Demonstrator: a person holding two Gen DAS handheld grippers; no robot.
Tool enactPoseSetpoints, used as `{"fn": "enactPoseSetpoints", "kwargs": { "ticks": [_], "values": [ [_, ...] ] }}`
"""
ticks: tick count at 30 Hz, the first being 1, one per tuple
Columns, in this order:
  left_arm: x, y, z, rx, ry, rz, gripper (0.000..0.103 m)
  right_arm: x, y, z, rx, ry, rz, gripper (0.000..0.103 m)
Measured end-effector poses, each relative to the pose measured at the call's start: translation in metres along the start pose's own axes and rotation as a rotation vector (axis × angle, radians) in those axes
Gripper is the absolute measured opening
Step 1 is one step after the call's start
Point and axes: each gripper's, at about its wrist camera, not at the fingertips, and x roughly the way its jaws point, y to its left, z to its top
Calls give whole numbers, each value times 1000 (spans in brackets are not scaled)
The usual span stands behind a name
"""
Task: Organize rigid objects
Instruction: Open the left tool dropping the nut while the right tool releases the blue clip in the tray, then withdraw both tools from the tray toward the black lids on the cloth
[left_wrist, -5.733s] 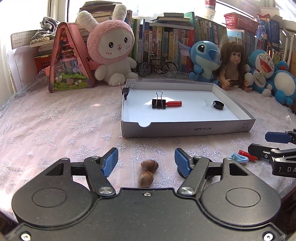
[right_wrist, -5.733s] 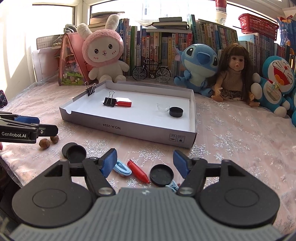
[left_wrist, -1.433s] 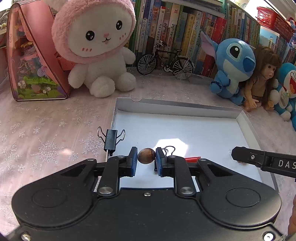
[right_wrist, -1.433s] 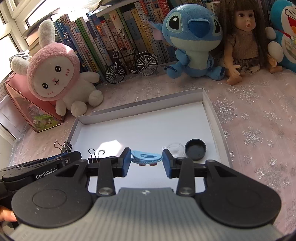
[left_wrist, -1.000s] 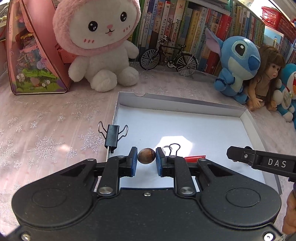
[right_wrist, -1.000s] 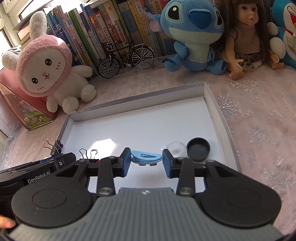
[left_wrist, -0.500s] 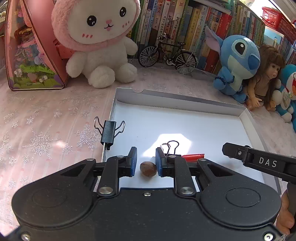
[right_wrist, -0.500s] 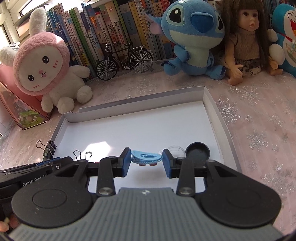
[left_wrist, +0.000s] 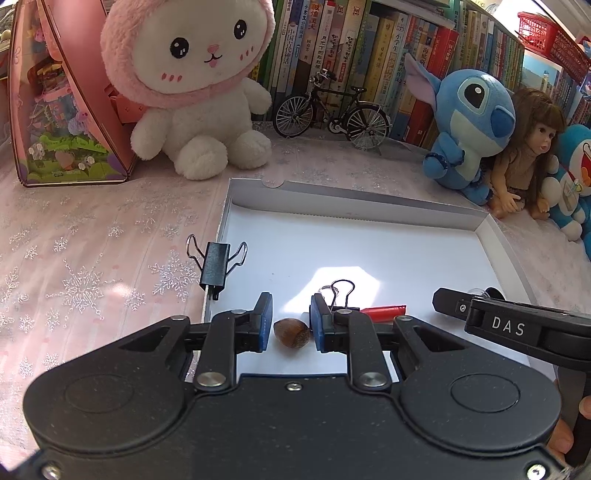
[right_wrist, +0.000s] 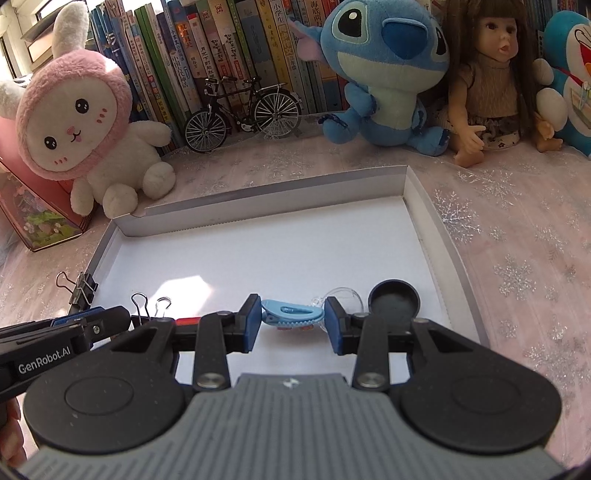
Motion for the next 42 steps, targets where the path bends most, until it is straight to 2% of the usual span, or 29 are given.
{"fn": "enactPoseSetpoints", "kwargs": {
  "ticks": [14, 16, 24, 33, 42],
  "values": [
    [-14, -4, -1, 16, -32, 2, 36, -13, -1, 0, -17, -15, 19, 54],
    [-19, -5, -2, 25, -41, -4, 38, -18, -3, 1, -20, -20, 31, 58],
    [-50, -10, -9, 61, -99, -26, 51, -49, -15, -2, -44, -56, 70, 60],
    [-82, -16, -34, 103, -143, -48, 55, -82, -25, -23, -97, -99, 117, 68],
    [-102, -19, -74, 128, -172, -44, 57, -102, -29, -59, -207, -150, 102, 71]
  ]
}}
